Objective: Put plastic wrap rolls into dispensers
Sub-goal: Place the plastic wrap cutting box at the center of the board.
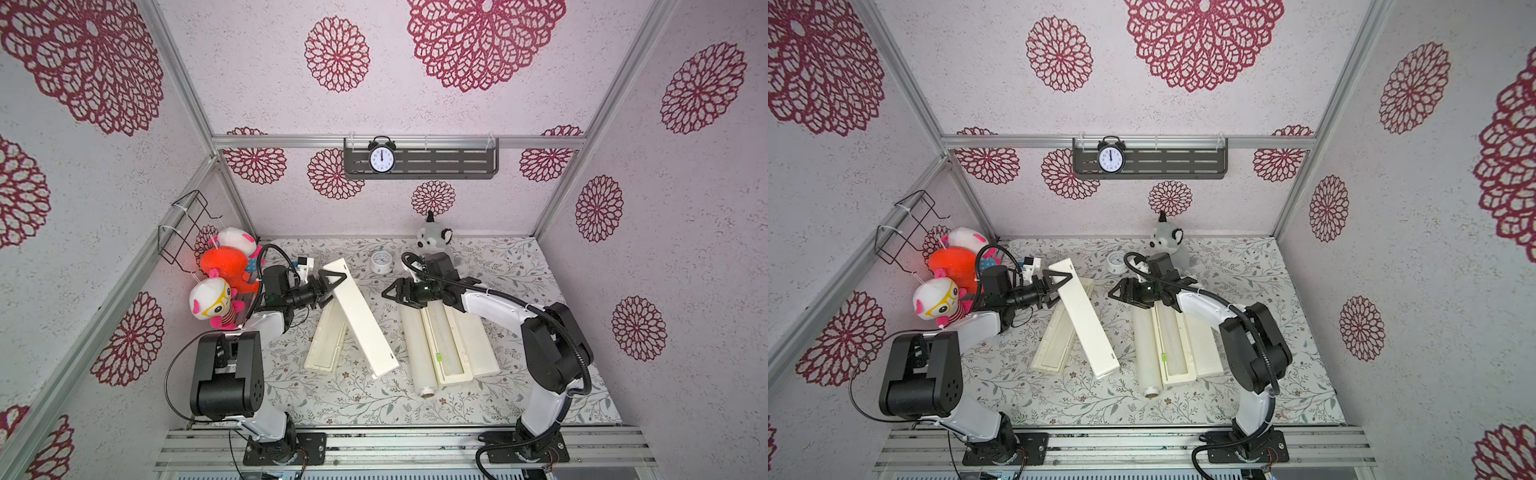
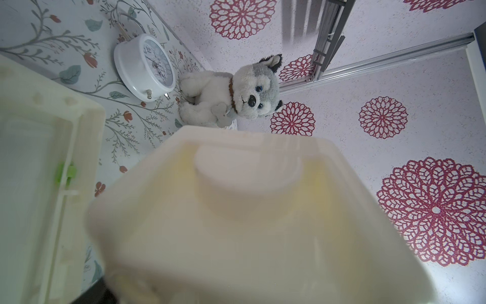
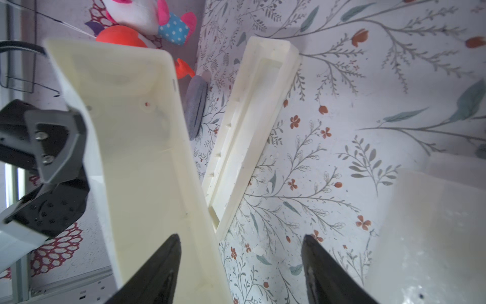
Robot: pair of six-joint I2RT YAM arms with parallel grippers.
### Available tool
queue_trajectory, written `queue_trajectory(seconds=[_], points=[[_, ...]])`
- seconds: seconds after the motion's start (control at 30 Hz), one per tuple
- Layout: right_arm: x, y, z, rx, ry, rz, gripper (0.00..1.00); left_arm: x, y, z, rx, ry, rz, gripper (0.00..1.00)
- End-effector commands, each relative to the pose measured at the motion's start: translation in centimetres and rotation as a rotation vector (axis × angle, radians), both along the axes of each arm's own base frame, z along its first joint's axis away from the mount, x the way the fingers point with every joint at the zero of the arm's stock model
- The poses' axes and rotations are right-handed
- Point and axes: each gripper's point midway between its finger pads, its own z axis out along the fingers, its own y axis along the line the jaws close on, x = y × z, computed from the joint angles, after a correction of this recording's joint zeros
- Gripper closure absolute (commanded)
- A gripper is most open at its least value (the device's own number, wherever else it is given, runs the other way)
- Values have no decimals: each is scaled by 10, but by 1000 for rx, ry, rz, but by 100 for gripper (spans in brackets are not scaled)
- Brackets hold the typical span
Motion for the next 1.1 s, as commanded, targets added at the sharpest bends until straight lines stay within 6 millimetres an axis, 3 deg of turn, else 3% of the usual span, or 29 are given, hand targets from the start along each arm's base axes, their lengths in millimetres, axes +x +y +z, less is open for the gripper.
queue_trajectory(seconds=[0.0, 0.1, 0.37, 0.5, 0.73, 1.0, 1.07], points=[[-15, 6, 65, 137, -107, 87, 25, 7, 0, 8, 5, -26, -8, 16], [-32, 18, 76, 185, -102, 173, 24, 11, -8, 15, -3, -42, -34, 15], [-55, 45, 58, 204, -56, 304, 25, 16, -45, 38, -40, -101, -149, 14], [-70, 57, 72, 287, -58, 384, 32, 16, -56, 41, -48, -107, -190, 13], [-82, 66, 91, 449, -2, 439, 58, 10, -66, 51, -76, -158, -235, 1], [-80, 67, 92, 493, 63, 425, 100, 8, -64, 44, -62, -152, -240, 2], [-76, 64, 87, 478, 76, 400, 100, 12, -60, 43, -63, -142, -227, 2]])
